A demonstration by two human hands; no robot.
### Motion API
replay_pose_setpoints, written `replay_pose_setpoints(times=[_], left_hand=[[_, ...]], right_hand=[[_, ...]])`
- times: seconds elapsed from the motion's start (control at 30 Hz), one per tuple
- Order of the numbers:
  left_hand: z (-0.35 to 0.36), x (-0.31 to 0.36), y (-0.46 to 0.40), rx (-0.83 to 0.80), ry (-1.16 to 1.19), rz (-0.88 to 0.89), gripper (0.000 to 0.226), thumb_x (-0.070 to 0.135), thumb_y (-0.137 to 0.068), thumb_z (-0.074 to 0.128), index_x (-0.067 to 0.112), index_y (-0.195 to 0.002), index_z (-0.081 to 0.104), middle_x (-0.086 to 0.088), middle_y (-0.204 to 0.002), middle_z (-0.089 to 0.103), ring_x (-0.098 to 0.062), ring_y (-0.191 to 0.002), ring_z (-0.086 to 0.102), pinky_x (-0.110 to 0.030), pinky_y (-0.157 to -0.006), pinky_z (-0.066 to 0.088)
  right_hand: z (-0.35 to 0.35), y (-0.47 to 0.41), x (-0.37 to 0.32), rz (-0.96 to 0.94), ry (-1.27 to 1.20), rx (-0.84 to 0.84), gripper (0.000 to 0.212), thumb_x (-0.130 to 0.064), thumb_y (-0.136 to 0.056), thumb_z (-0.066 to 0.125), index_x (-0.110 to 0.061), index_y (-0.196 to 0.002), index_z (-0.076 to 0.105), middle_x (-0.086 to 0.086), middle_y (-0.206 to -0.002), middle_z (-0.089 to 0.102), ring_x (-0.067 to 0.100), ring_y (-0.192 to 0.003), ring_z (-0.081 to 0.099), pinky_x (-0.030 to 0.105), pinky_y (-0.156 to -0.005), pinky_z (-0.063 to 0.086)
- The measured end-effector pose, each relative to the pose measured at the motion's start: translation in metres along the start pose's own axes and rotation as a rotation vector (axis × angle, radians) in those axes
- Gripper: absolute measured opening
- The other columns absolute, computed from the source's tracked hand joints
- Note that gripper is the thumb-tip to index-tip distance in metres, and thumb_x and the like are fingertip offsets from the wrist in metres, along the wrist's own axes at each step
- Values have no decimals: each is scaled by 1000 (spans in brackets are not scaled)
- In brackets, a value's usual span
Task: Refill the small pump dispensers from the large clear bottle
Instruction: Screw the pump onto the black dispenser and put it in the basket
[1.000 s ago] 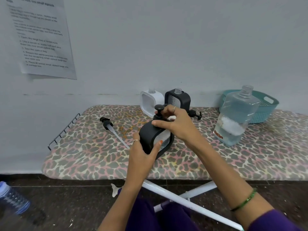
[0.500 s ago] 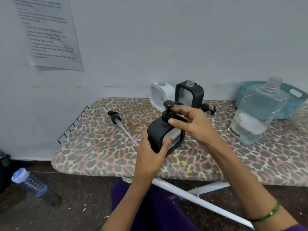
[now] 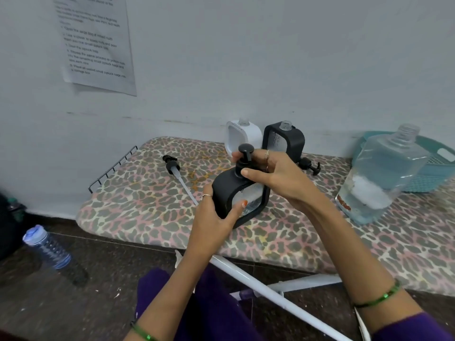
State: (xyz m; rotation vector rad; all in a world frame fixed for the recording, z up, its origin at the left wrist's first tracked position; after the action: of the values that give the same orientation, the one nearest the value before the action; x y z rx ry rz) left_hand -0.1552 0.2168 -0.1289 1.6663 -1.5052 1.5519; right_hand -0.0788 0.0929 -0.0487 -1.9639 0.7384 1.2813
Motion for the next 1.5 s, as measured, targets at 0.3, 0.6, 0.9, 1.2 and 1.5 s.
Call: replay_pose_setpoints(times=[0.3, 0.6, 0.9, 1.2, 1.5], left_hand=[[2, 5, 2, 42, -34, 38, 47, 31, -85, 71, 25, -122, 42, 18, -108, 58, 7, -100, 58, -10, -81, 47], [1, 2, 1, 41, -14, 24, 49, 33, -83, 72, 31, -120, 41, 20, -108, 57, 9, -100, 57, -8, -81, 46], [2, -3, -1, 42, -10, 30, 50, 35, -83, 73, 26, -121, 42, 18, -112, 57, 7, -103, 57, -13, -85, 47], [2, 1, 0, 43, -22, 31, 50, 29, -82, 74, 27, -119, 41, 21, -108, 56, 15, -99, 55, -4, -79, 43], [2, -2, 1, 71, -28, 38, 55, 33, -81, 73, 23, -125, 43, 20, -109, 58, 11, -101, 57, -6, -80, 45]], right_hand=[[-1, 3, 10, 28, 48, 356, 33, -8, -74, 82, -13, -105, 74, -10, -92, 73, -7, -87, 67, 7, -81, 49], [5, 6, 8, 34, 82, 364, 43, -18, -78, 81, -13, -119, 70, -5, -108, 73, 4, -101, 66, 23, -95, 51], [1, 8, 10, 56, 81, 124, 40, -6, -93, 62, -17, -132, 60, -6, -122, 67, 4, -115, 61, 29, -105, 45], [2, 5, 10, 45, 102, 139, 39, -7, -92, 64, -14, -130, 63, -4, -121, 68, 7, -116, 61, 23, -102, 46], [7, 11, 4, 82, 164, 404, 36, -14, -80, 78, -18, -116, 71, -13, -100, 71, -9, -91, 61, 2, -82, 43]])
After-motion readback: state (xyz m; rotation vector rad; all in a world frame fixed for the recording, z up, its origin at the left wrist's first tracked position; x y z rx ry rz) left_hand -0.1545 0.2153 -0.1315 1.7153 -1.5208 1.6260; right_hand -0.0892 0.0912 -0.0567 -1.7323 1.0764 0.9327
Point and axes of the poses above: each hand's wrist, its own y-axis away from the middle knuckle, its own z-axis out of the palm, x = y × z, the point moved 5 cm from there along -y, towards the middle knuckle
